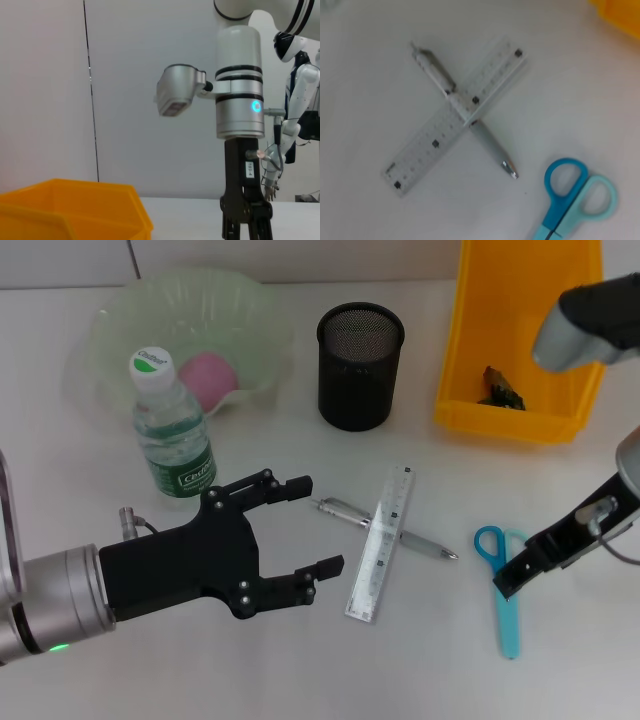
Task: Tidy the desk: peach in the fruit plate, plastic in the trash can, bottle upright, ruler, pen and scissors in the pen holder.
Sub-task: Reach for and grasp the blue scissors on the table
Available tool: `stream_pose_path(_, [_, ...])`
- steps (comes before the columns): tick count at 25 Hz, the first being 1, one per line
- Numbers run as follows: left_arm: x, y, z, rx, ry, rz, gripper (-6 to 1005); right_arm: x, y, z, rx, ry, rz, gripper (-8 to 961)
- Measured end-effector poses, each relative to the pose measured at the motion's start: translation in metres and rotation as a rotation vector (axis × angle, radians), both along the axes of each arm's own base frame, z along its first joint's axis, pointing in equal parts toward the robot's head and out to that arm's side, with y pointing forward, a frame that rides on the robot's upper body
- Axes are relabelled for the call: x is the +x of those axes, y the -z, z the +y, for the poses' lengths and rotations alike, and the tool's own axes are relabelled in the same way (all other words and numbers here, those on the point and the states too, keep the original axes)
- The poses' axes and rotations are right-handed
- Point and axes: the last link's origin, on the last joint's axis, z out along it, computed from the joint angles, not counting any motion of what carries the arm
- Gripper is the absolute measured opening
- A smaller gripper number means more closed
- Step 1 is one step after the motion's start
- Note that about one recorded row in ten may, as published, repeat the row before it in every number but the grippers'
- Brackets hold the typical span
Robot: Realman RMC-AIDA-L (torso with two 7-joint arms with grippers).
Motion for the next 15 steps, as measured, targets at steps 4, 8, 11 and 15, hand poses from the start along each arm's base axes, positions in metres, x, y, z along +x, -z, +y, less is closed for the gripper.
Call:
stream_pose_path(4, [-0.001, 0.000, -0.003, -0.002, 0.003, -0.006, 802, 0.007, 0.009, -0.002, -0.022, 0.015, -0.011, 838])
stream_pose_path(8, [-0.001, -0.001, -0.004, -0.004, 0.006, -0.011, 801, 0.011, 0.015, -0.001, -0.029, 0.023, -0.016, 837])
stream_pose_path(11, [0.000, -0.001, -0.004, -0.005, 0.007, -0.013, 801, 0.012, 0.017, 0.001, -0.023, 0.023, -0.014, 838])
stream_pose_path(15, [-0.001, -0.001, -0.005, -0.007, 0.005, -0.014, 801, 0.013, 0.020, 0.002, -0.019, 0.020, -0.012, 797])
